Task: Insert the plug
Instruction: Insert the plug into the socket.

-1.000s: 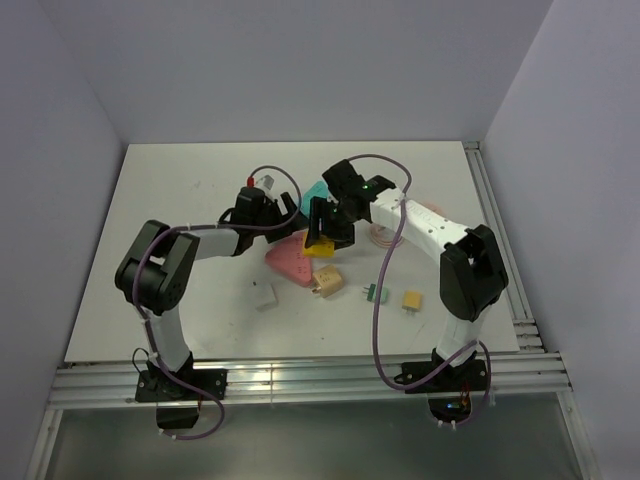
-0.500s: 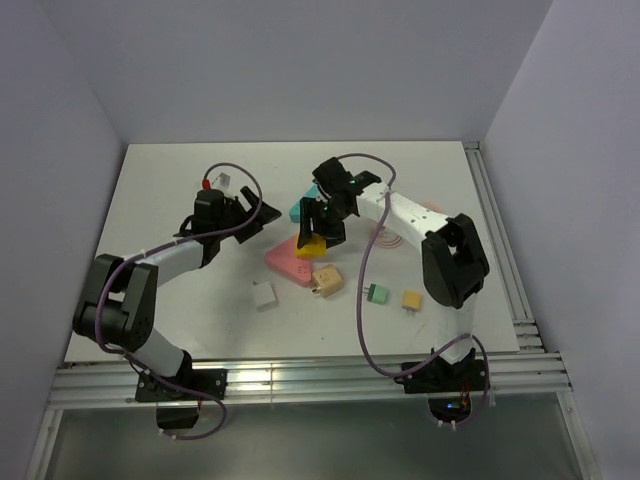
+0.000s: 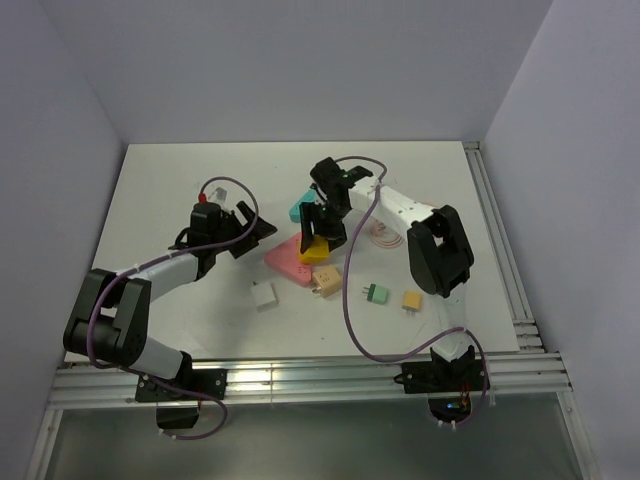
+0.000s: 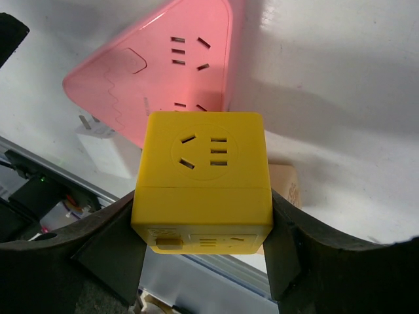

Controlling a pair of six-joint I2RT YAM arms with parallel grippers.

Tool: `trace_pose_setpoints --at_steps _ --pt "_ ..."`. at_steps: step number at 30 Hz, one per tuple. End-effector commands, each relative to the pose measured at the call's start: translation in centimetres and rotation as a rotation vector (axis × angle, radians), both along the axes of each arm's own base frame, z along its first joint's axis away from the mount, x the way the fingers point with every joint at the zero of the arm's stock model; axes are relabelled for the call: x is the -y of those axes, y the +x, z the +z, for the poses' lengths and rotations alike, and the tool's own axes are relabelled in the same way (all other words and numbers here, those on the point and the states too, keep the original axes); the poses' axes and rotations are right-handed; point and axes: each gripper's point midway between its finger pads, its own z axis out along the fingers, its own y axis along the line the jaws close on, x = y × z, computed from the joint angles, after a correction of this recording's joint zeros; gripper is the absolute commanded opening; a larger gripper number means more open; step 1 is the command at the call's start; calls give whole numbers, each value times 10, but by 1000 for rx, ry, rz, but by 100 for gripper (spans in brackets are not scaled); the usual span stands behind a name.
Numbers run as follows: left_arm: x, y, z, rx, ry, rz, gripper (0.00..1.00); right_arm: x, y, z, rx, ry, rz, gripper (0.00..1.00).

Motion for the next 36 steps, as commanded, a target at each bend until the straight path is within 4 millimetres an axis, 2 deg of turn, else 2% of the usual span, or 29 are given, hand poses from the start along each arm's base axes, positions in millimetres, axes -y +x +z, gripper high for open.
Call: trace_pose_setpoints --at_steps 1,5,13,20,29,36 --pt "3 -2 6 42 -13 -21 85 -4 2 14 -7 43 25 0" --pt "4 -4 -5 22 -16 -27 84 -9 2 14 -17 55 31 0" --pt "0 -3 -6 29 14 -24 77 -9 2 25 5 60 30 0" --pt "1 -5 -10 17 8 -24 77 -12 1 36 26 88 37 0" --pt "6 -5 -14 11 15 -38 76 -21 1 23 -1 84 49 0" --pt "12 -5 -21 0 16 -56 70 -23 3 19 -5 73 58 0"
